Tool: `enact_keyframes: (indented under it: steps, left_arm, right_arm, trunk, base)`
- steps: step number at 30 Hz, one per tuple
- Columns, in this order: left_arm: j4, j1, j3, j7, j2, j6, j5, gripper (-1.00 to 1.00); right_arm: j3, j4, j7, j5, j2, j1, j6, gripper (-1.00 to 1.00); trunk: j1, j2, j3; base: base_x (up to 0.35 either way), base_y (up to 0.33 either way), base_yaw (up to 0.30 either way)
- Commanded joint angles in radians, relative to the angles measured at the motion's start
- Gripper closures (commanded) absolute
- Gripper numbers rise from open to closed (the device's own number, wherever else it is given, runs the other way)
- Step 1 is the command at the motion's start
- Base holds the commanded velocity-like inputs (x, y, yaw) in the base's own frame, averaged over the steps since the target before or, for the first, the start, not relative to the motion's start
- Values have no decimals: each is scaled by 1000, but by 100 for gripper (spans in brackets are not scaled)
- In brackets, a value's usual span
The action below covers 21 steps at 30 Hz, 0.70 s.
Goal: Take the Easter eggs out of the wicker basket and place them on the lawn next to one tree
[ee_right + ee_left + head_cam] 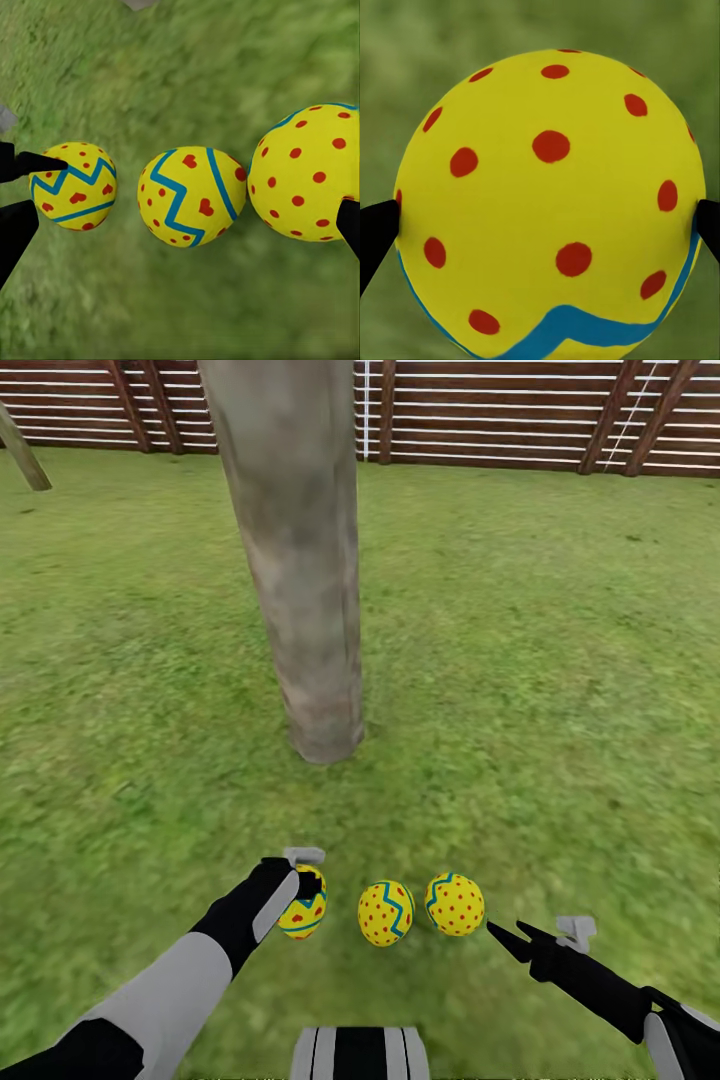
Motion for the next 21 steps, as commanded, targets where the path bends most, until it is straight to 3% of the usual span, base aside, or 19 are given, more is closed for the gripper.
enact_keyframes:
  steps: [1,21]
  left_arm:
    - [-1,-1,-5,9,1,2,10,100]
    - [-18,1,-11,10,3,-2,9,100]
  right_arm:
    - [-1,0,1,-6,0,0,8,-100]
    - [0,0,1,-6,0,0,8,-100]
  trunk:
    - [0,-1,-5]
    - [9,-5,-82]
  base:
    - [0,0,0]
    - [0,0,0]
